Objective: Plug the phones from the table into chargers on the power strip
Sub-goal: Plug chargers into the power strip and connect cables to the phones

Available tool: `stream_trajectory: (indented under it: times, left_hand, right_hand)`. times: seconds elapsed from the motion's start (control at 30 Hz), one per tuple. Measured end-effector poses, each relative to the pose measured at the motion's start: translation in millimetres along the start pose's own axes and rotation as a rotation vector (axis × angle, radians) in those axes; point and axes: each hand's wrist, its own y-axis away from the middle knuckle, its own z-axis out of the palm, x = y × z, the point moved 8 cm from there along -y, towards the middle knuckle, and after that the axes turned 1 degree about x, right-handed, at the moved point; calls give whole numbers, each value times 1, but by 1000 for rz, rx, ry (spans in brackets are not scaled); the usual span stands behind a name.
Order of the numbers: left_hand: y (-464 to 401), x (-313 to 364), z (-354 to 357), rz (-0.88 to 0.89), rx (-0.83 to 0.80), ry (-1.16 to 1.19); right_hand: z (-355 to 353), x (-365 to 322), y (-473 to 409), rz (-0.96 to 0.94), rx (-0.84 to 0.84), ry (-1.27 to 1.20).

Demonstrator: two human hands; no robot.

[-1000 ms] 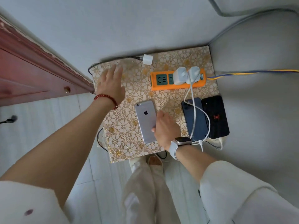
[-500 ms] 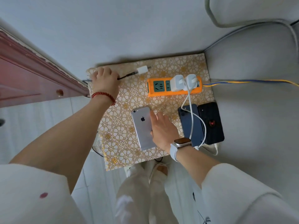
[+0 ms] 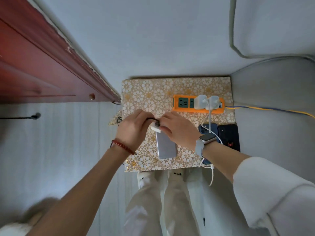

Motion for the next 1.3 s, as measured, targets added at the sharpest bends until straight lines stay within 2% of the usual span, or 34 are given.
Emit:
stream_trajectory:
  times: [0.13,0.33,0.43,0.53,0.73,0.9,1.07,1.3]
  left_hand:
    - [9,15,-15,-76,92,52]
    - [12,38,-19,-159,233,106]
    - [8,44,-15,-182,262,116]
    - [6,43,-4,-192,217,85]
    - [32,-6,1,-413,224,99]
    - [42,-19,12,-516,195,132]
    - [20,-15,3,-552,321,166]
    - [4,-12,5,-551,332,176]
  right_hand:
    - [-3,-3,5,-40,-150,-189]
    - [-35,2,11,-126,-66,-297]
    - [-43,9,11,-139,-91,-268]
    - [-60,28,6,-139,-47,-155]
    - [-91,90,-11,35,63,-41]
    - [-82,103,-23,77,72,-5]
    - [-68,117,-30,199,31,-92]
    - [-71,117,-34,190,74,-37]
